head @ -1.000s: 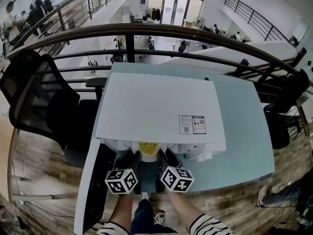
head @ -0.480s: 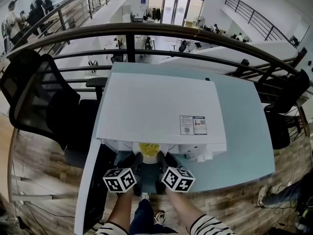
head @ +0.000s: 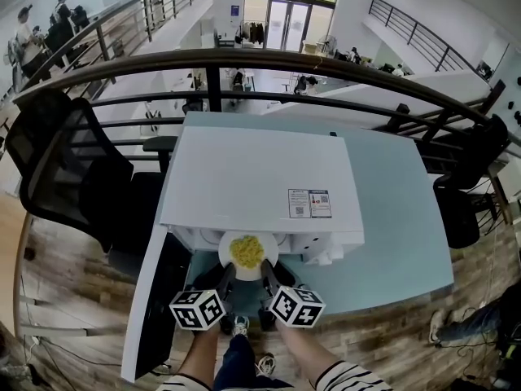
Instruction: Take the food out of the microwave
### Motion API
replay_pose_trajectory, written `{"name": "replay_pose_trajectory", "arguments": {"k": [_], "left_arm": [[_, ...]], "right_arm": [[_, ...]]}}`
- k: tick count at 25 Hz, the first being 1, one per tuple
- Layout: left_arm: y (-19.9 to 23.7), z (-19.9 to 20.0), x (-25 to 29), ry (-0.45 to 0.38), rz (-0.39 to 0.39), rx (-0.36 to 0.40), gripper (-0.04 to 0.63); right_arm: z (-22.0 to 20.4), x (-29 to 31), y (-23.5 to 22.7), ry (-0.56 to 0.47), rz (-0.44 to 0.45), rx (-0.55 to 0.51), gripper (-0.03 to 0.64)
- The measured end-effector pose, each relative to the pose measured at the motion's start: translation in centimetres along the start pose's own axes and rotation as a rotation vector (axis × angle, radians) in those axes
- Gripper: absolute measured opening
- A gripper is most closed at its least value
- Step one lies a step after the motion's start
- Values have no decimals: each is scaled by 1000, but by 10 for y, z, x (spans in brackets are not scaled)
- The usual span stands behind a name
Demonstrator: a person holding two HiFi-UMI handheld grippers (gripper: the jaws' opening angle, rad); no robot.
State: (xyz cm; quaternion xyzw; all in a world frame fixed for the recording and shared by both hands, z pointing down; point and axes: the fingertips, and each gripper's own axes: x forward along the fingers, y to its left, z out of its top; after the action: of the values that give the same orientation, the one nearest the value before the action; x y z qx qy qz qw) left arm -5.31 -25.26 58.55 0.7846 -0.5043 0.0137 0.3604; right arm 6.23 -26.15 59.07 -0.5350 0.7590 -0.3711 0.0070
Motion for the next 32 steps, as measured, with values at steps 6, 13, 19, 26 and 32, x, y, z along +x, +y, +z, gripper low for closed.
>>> {"name": "replay_pose_trajectory", "arguments": {"k": [6,13,19,26,32], "left_arm": [[-21,-7,-25,-12,-5,18,112],[-42,-24,-51,-27,2,25,112],[-60,-35,-74,-37,8,34,112],[-78,-53,-98,-51,16,36,112],[-88,-67,-119,-57,29,37,112]], "right_arm": [[-1,-32,8,-12,15,2,109],[-8,-67,11,-11,31,-11,109],[-14,-97,15,-11,45,-17,107],[-23,-130,17,-11,62,-22,106],[-32,-153,22,3,75,-43,106]]}}
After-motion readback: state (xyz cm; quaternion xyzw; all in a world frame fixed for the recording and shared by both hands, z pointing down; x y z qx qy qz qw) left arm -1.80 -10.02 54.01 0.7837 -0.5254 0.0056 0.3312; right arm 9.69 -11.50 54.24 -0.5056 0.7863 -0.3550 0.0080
